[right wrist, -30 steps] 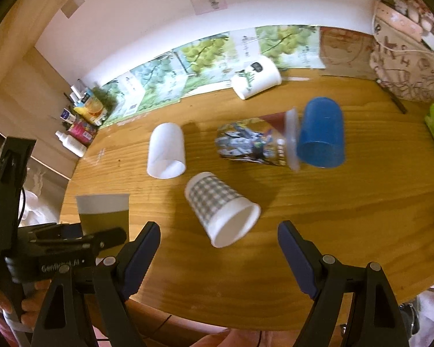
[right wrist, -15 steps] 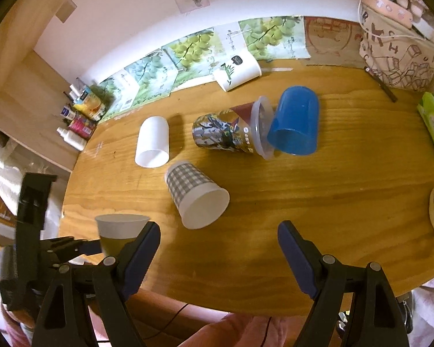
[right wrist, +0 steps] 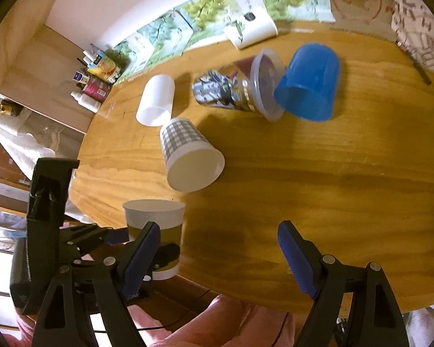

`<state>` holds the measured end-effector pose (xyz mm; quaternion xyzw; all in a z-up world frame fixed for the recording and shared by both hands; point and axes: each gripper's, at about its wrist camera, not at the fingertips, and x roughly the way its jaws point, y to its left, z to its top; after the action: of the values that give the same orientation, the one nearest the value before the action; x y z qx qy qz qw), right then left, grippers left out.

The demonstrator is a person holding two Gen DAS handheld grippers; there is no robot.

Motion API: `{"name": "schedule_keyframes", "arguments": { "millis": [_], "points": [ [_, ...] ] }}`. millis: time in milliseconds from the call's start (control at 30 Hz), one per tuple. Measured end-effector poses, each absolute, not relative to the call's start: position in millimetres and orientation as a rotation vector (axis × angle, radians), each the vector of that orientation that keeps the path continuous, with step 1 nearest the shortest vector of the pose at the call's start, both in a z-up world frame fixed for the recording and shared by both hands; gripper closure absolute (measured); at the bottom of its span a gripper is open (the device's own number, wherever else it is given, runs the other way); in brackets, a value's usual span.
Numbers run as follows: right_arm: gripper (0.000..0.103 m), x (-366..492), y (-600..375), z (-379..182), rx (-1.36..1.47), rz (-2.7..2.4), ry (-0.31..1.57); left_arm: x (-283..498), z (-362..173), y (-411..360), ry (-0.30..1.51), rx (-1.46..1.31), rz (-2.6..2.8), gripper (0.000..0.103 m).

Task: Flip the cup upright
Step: 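Carry the upright cup in the left tool toward the right tool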

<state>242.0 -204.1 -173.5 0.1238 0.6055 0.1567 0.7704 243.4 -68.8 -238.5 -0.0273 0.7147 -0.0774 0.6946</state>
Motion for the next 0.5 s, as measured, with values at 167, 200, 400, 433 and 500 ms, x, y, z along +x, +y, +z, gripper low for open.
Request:
{"name": "schedule_keyframes", "arguments": {
  "millis": [167,200,400,433,500],
  "points": [
    [0.019,249.0,-213.9,-189.1,0.375,0.407,1.369,243.6,-250.0,-70.4,1.623,-0.087,-0.154,0.037],
    [0.019,250.7,-215.1,-192.0,0.396,0.417,1.379,244.4,-251.3,-71.4,1.626,-0.091,-0.151,0.037],
    [0.019,258.3,-219.9,-203.5,0.425,0.443,1.415,245.4,-256.8,-81.4,1.627,-0.084,-0.123,0.036],
    [0.019,259.1,-219.5,-205.0,0.426,0.45,1.421,245.1,-258.2,-85.1,1.624,-0.083,-0.121,0.036],
    [0.019,261.1,-217.8,-207.4,0.433,0.464,1.43,248.4,-259.3,-88.0,1.62,-0.083,-0.118,0.036]
  ]
}}
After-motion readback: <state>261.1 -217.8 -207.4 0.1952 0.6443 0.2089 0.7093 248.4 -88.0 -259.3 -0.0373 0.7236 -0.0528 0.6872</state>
